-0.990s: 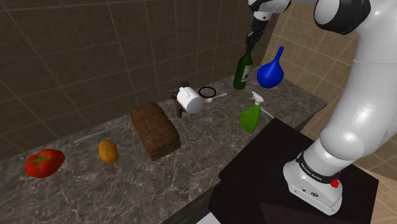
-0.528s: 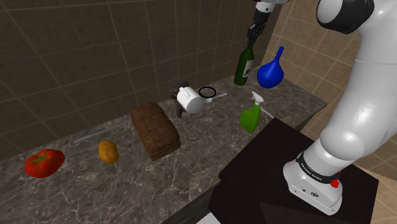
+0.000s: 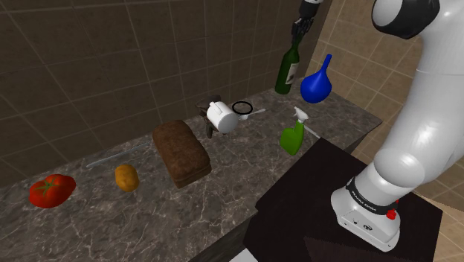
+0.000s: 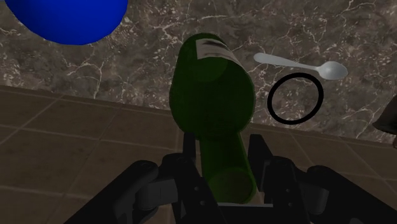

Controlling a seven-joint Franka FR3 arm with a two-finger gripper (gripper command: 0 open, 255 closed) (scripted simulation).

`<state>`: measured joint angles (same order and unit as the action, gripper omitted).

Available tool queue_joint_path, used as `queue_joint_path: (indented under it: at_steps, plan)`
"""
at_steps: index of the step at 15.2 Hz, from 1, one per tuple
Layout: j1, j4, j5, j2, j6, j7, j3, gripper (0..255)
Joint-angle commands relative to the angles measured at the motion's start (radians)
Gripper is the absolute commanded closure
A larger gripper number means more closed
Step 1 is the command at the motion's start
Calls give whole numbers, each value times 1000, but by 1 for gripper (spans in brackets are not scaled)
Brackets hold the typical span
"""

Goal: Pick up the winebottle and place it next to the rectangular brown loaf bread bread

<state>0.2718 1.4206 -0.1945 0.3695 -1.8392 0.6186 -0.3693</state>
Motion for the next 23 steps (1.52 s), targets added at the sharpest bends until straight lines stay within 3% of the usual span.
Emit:
queue_joint_path:
  at_steps: [1, 18, 23]
  plan:
    - [5, -41, -1, 6, 35, -2, -1, 255]
    - [53, -379, -22, 77, 302, -18, -1, 255]
    - [-75, -117, 52, -105, 206, -117, 13, 255]
